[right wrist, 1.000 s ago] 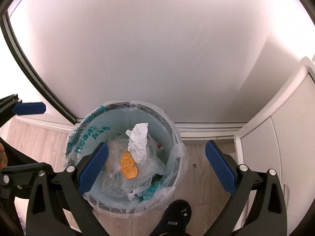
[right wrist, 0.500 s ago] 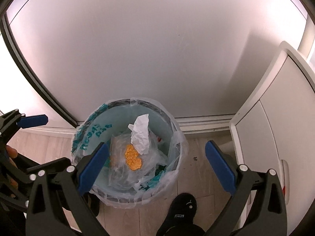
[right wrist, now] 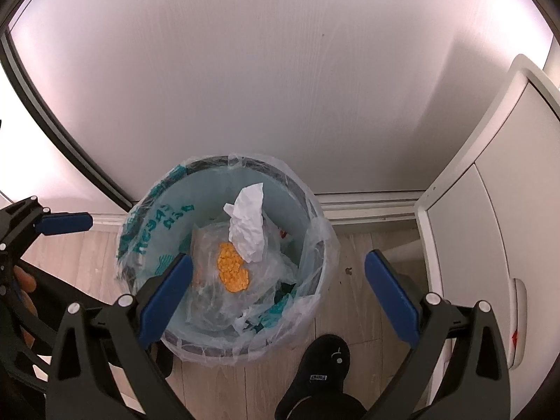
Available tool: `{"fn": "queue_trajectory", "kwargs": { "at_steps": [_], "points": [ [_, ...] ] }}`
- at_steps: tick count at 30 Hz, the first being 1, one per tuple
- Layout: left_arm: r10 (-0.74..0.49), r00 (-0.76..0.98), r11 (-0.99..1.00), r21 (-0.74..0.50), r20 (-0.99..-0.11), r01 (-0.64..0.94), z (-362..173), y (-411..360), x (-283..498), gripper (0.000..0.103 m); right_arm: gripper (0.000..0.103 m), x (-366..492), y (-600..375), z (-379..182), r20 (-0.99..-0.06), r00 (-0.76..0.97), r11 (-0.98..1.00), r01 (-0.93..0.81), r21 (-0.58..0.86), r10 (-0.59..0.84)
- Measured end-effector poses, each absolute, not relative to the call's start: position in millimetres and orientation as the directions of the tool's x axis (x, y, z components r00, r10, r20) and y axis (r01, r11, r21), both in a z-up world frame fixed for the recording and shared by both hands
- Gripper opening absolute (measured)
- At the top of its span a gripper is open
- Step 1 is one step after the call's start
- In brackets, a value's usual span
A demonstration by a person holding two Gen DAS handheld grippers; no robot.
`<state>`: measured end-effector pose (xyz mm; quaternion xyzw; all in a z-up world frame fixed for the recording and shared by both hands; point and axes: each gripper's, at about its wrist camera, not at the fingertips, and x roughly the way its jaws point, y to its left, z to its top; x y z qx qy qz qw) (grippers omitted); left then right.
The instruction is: Collect trash
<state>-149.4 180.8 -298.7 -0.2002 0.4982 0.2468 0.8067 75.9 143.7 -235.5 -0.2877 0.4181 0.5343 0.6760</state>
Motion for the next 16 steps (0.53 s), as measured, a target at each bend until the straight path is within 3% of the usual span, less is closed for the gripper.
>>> {"fn": "queue_trajectory", "kwargs": {
  "at_steps": [16],
  "points": [
    [0.244, 0.390, 0.795, -0.047, -0.888, -0.605, -293.8, 179.7, -149.9, 0.097, 0.096, 74.9, 146.4, -238.4, -0.873, 0.077, 0.263, -0.963, 0.060, 0.481]
  ]
}}
